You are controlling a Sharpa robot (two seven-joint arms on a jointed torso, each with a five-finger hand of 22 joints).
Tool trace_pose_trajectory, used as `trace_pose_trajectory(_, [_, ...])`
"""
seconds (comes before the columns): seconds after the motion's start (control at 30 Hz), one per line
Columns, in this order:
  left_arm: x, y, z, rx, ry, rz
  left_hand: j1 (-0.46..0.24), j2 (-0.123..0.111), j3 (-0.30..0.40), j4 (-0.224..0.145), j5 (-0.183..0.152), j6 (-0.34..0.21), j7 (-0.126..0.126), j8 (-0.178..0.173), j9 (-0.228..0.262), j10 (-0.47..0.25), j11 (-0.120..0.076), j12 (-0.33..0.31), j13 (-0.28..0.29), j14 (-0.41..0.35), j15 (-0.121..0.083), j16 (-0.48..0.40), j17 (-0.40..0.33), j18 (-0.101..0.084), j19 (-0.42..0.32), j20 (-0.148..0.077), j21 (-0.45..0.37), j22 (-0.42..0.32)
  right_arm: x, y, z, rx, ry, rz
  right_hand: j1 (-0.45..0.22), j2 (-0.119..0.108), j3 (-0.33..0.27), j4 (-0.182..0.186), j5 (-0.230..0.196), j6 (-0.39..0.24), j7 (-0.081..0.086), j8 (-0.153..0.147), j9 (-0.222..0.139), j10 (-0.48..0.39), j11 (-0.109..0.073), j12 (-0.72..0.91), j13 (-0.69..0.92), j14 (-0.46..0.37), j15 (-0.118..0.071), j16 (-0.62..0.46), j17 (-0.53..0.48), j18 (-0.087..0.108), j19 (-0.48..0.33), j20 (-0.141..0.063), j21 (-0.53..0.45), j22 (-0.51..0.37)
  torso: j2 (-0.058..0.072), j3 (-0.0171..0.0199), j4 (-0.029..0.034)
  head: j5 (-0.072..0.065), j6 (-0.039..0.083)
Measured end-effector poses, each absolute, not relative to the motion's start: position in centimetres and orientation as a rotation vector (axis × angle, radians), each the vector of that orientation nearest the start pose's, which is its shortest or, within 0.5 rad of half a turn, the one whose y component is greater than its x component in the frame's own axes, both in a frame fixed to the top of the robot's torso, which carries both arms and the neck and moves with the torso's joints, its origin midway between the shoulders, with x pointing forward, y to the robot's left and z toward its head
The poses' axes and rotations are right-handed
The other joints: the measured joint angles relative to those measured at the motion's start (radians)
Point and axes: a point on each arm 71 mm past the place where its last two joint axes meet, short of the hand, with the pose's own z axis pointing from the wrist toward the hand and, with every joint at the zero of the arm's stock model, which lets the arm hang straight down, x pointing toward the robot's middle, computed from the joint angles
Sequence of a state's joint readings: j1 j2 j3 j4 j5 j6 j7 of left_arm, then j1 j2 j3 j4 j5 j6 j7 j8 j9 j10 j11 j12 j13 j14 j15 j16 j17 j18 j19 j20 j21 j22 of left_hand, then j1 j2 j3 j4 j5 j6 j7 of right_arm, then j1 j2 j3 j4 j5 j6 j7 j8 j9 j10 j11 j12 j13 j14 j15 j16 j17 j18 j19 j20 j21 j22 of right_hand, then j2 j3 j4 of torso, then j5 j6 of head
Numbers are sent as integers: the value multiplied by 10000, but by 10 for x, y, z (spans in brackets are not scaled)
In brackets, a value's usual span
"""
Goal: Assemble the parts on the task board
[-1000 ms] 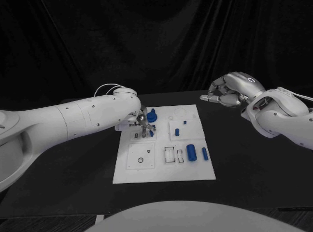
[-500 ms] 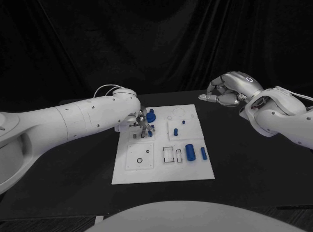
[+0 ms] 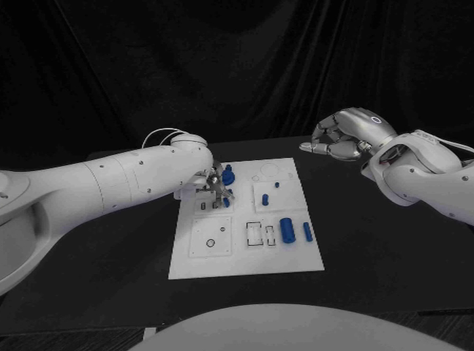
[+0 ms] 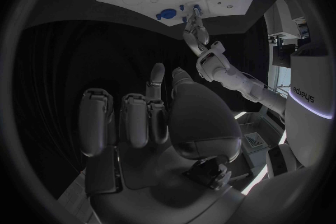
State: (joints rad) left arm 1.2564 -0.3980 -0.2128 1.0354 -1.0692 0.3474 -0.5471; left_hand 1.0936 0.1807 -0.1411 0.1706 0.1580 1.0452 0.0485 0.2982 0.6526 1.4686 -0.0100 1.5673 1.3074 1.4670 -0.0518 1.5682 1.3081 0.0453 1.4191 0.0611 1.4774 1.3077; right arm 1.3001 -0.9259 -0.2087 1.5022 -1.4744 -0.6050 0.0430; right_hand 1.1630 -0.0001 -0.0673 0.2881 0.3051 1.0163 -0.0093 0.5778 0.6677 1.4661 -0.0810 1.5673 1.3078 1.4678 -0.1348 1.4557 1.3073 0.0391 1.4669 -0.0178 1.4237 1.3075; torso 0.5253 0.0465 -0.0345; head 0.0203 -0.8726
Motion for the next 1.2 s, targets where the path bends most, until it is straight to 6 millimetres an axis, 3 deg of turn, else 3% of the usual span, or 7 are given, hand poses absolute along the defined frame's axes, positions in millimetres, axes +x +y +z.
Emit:
trace_pose_trajectory(0.53, [530, 133, -280, 443, 25385, -1515, 170, -13, 371, -313, 135, 0, 0, -293, 12, 0, 0, 0, 0, 0, 0, 0, -2, 0, -39, -38, -81, -1, 480, -247, -176, -2203, 14208, 6114, 0, 0, 0, 0, 0, 0, 0, 0, 14, 0, 0, 0, -1, 0, 0, 0, 0, 0, 0, 0, 0, -1, -1, 4, -4, 35, 0])
trace_pose_trajectory(1.2, [529, 127, -284, 574, 25487, -1679, 209, -52, 563, -452, 221, -1, 0, -388, 10, 0, 0, 0, 0, 0, 0, 0, -4, -1, -39, -37, -80, -2, 481, -247, -177, -2167, 14322, 6056, 0, 0, 0, 0, 0, 0, 0, -51, 22, 0, 0, 0, -3, 0, 0, 0, 0, 0, 0, 0, -39, -2, -1, 10, -4, -51, 0])
